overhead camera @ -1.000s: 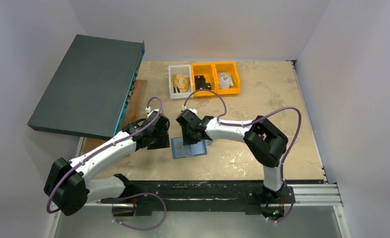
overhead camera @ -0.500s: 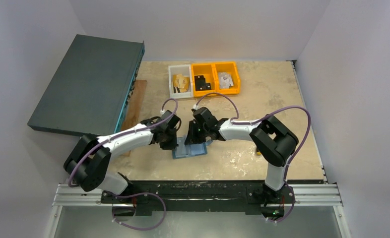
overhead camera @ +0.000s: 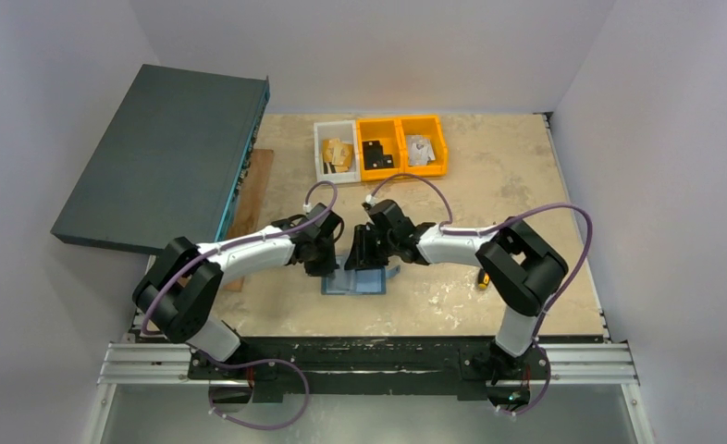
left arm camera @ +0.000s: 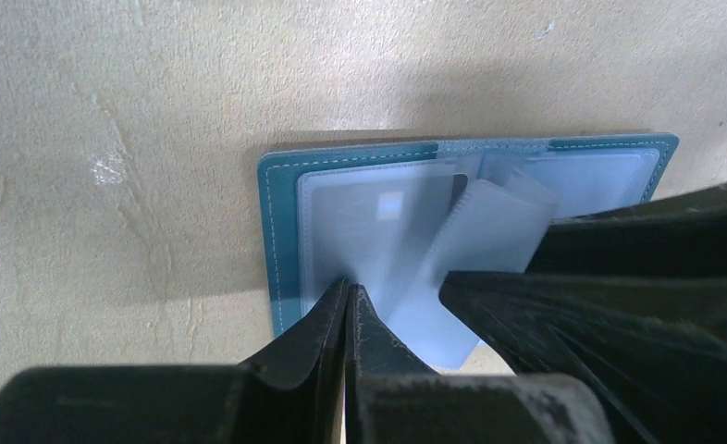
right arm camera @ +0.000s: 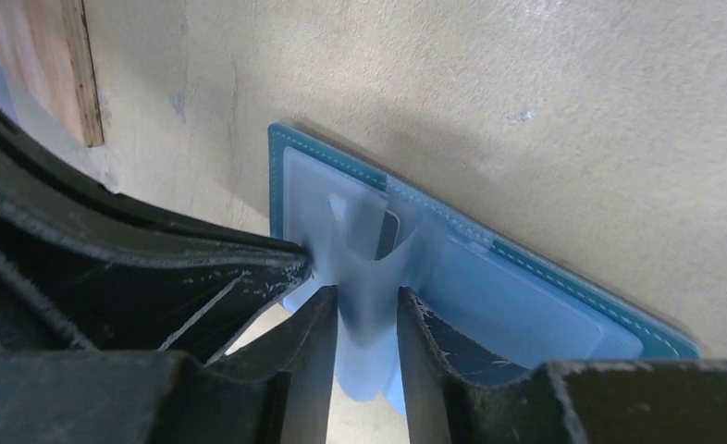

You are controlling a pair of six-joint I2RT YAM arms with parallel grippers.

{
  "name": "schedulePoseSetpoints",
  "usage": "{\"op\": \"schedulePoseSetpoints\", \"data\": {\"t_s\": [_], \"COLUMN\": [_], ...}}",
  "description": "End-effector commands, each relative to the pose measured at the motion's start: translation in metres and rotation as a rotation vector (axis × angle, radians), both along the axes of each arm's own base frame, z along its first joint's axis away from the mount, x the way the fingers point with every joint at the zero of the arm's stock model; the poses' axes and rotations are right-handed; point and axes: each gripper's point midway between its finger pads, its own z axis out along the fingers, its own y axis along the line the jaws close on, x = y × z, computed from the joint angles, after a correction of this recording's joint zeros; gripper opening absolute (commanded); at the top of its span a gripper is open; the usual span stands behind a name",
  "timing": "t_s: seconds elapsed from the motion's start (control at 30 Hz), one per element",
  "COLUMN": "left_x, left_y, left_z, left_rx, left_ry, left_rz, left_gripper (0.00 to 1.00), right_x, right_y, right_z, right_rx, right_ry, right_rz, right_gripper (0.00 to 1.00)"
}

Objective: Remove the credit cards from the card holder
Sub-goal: Remove the credit card from the card holder.

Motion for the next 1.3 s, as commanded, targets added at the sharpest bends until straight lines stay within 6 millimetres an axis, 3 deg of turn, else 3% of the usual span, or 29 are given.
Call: {"op": "schedulePoseSetpoints", "data": {"t_s": [0.0,0.4,0.6,0.77,1.1,1.27], "left_x": [0.005,0.006,0.007,0.009,0.015,0.014], "left_y": [0.003,-0.003,-0.006,-0.01,-0.039,-0.07], "left_z": [-0.004,-0.002,0.003,0.007,0.041,0.042], "left_rx": [0.033,0.014,0.001,-0.008,-0.078,-0.153], "left_ry": [-0.009,-0.005,-0.013,-0.017,-0.094,-0.079], "left_rz": [0.027,0.002,-0.006,-0.021,-0.106,-0.177], "left_gripper": [0.0,0.0,0.0,0.0,0.0,0.0], "right_x": [0.003,0.008,0.005,0.007,0.012,0.018], "right_y": [-0.014,-0.049,-0.057,-0.057,-0.063,-0.08], "right_z": [0.019,0.022,0.024,0.037,0.048,0.052], "right_rx": [-0.052,-0.208,-0.222,-0.208,-0.223,-0.259], "right_ry": [-0.061,-0.115,-0.118,-0.141,-0.156,-0.167], "right_rz": [-0.015,-0.079,-0.097,-0.109,-0.136,-0.189], "right_gripper": [0.31,0.33,0.32,0.31,0.31,0.31]}}
